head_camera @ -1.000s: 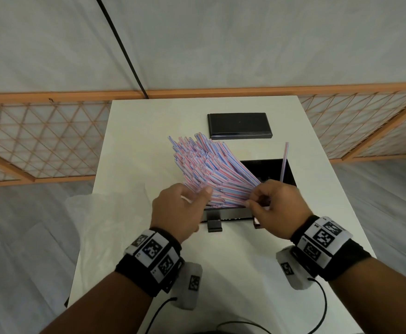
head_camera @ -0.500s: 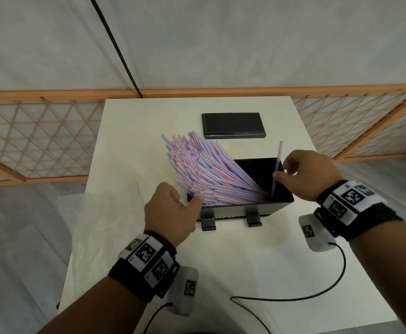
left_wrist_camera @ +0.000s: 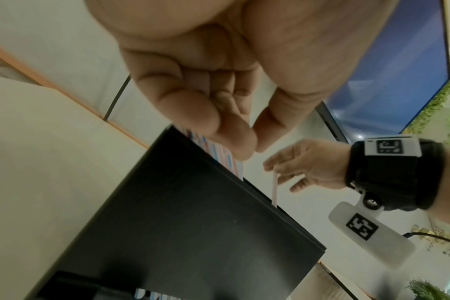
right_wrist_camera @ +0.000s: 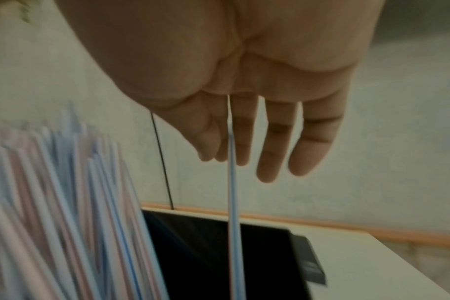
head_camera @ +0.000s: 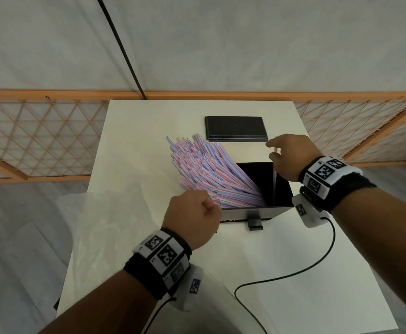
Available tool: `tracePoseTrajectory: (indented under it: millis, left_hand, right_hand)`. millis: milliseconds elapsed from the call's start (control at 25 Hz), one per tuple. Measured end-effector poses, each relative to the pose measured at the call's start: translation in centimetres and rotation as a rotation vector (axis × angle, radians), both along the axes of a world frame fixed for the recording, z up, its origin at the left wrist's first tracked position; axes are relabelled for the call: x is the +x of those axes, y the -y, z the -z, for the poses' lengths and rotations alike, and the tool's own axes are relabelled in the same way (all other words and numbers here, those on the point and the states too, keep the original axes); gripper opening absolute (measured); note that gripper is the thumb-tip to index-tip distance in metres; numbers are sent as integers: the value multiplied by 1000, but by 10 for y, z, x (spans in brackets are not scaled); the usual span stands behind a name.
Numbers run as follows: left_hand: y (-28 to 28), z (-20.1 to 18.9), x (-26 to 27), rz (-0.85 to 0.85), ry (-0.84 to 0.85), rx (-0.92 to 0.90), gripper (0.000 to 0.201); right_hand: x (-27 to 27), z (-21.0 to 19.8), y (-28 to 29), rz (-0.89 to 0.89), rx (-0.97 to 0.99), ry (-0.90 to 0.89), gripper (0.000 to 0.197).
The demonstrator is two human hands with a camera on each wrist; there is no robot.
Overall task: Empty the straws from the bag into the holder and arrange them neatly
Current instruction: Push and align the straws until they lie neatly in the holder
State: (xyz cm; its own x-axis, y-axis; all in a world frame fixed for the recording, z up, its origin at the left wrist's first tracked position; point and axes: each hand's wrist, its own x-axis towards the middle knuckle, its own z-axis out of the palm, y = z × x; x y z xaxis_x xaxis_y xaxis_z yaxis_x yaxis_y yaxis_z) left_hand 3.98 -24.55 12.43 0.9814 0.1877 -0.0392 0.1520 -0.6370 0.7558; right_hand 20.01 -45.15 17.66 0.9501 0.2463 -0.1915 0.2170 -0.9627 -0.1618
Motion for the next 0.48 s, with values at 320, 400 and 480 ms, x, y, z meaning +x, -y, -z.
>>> tracePoseTrajectory:
  millis: [320, 400, 480]
  left_hand:
    - [6, -1, 6, 7, -20, 46, 27]
    - [6, 0, 6, -1, -26, 48, 30]
    - [5, -1, 7, -7, -34, 17, 36]
  right_hand:
    - [-12, 9, -50, -456, 98, 178, 30]
    - [-17, 17, -55, -490, 92, 119, 26]
    - [-23, 21, -54, -476, 168, 97, 21]
